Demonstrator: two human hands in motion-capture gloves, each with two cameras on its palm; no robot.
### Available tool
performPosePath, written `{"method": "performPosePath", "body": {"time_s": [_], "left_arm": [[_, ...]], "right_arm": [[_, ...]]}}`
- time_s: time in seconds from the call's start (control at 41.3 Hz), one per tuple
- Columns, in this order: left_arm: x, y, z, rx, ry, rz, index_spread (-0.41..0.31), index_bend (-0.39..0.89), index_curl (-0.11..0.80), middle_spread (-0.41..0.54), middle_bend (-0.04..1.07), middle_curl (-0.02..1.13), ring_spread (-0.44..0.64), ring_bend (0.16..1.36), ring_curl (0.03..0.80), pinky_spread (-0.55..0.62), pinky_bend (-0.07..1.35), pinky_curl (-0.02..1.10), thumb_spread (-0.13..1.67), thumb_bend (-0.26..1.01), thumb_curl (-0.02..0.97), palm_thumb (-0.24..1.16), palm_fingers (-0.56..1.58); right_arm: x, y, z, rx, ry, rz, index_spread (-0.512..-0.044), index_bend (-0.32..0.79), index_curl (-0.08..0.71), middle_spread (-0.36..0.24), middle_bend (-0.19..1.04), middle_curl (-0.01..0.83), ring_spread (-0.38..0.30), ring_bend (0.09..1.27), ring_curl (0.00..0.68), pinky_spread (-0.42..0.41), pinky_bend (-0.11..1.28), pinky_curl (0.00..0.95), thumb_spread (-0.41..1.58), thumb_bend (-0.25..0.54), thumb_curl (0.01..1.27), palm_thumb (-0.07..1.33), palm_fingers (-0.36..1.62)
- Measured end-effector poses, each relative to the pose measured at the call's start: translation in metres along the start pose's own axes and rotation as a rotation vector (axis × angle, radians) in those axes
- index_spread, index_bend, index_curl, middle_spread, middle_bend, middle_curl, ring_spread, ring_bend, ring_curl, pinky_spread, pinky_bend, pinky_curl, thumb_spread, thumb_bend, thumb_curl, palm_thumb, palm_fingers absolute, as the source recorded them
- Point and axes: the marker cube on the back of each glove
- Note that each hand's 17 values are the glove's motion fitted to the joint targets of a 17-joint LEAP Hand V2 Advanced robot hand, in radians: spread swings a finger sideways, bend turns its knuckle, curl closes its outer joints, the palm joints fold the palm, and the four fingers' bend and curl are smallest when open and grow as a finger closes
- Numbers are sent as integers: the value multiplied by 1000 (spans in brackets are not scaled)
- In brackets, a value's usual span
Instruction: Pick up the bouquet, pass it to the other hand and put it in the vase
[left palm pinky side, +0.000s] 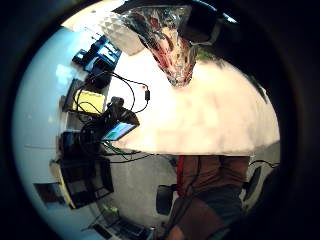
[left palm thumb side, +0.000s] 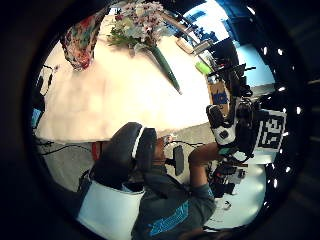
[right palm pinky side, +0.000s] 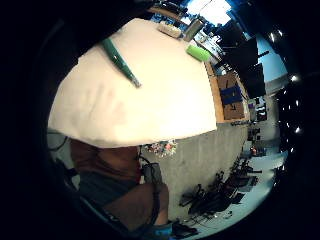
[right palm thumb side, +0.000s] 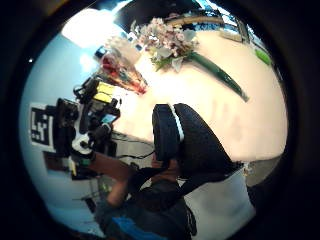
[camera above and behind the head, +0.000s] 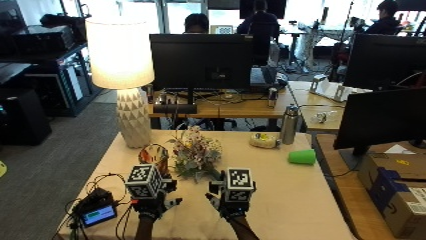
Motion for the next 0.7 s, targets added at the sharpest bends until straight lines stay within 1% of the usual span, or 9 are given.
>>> {"method": "performPosePath", "body": {"time_s": [0.024, 0.073, 0.121, 0.242, 0.436, 0.557, 0.702], "left_arm": [[0, -1, 0, 4, 1, 2, -45, 114, 31, 28, 187, 43, 99, 446, 86, 191, 384, 78, 406, 111, 59, 207, 440], [-1, -2, 1, 10, 7, 7, -56, 110, 50, 35, 187, 81, 126, 481, 129, 242, 410, 119, 526, 105, 77, 221, 415], [0, -1, 0, 6, 16, 9, -60, 114, 67, 40, 186, 110, 147, 504, 160, 280, 430, 153, 621, 96, 93, 232, 396], [-1, 0, 0, -5, 18, 8, -71, 122, 102, 49, 186, 154, 183, 542, 201, 339, 453, 197, 780, 66, 130, 243, 365], [2, 1, 1, -22, 24, 4, -78, 128, 144, 55, 186, 199, 202, 572, 229, 378, 478, 237, 902, 16, 178, 261, 342], [0, -4, 5, -9, 20, 8, -80, 129, 164, 57, 187, 221, 207, 582, 241, 387, 483, 254, 938, -11, 203, 270, 329], [3, -1, 2, -14, 13, 4, -81, 129, 184, 58, 187, 242, 210, 591, 251, 393, 486, 271, 962, -24, 223, 267, 319]], "right_arm": [[0, 0, 0, 2, -1, -1, -178, 144, 34, 44, 211, 47, 91, 226, 30, 169, 419, 91, 441, 190, 62, 299, 263], [-1, -3, 1, 14, -5, -3, -223, 141, 61, 56, 210, 70, 118, 234, 53, 213, 446, 128, 588, 198, 80, 323, 245], [-3, -6, 2, 26, -10, -5, -257, 142, 83, 64, 209, 90, 139, 241, 72, 247, 464, 157, 707, 199, 95, 337, 229], [-6, -11, 6, 40, -14, -17, -308, 141, 120, 78, 213, 132, 176, 254, 102, 302, 484, 200, 915, 185, 128, 355, 202], [-6, -11, 4, 48, -17, -24, -345, 136, 155, 89, 217, 185, 207, 269, 132, 340, 500, 240, 1084, 146, 169, 369, 169], [-6, -7, 0, 46, -25, -24, -354, 139, 173, 91, 218, 211, 217, 277, 147, 351, 505, 258, 1136, 120, 190, 378, 157], [-3, -9, 2, 52, -27, -28, -360, 141, 191, 96, 212, 234, 223, 285, 163, 357, 509, 276, 1172, 89, 212, 388, 144]]}}
